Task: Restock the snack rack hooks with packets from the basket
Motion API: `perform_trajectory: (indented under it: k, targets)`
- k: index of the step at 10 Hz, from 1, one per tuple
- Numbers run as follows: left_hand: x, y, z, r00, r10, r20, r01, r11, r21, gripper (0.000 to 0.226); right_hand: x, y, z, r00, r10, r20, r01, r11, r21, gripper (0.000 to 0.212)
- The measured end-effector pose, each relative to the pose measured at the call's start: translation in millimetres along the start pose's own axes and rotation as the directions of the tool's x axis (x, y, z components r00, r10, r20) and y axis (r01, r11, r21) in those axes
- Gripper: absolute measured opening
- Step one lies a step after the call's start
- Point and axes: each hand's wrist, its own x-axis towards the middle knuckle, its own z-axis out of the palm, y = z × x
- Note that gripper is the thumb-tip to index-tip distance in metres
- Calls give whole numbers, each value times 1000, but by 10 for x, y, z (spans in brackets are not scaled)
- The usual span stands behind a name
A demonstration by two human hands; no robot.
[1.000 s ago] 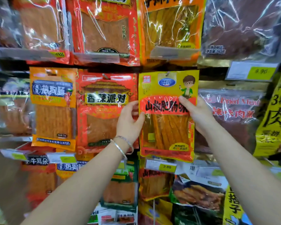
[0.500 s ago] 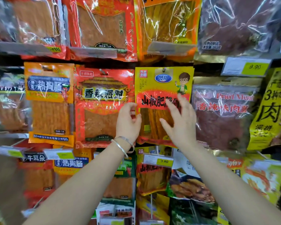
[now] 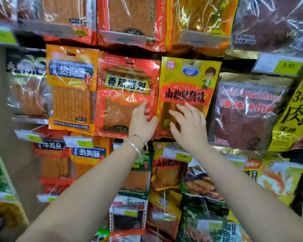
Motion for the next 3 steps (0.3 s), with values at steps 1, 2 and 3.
perform_trajectory:
  k: [1, 2, 3]
  targets:
    - [-63, -40, -200, 995, -41, 89, 38, 999, 28, 45, -107, -171, -45, 985, 30, 169, -32, 999, 6, 30]
    - [-221, -201, -482, 984, -62, 167, 57, 998, 36, 30, -405, -359, -21, 959, 117, 258, -123, 992, 7, 29]
    - [-603, -457, -899, 948, -123, 294, 105, 992, 76, 20, -1046, -647, 13, 904, 180, 388, -183, 983, -32, 29]
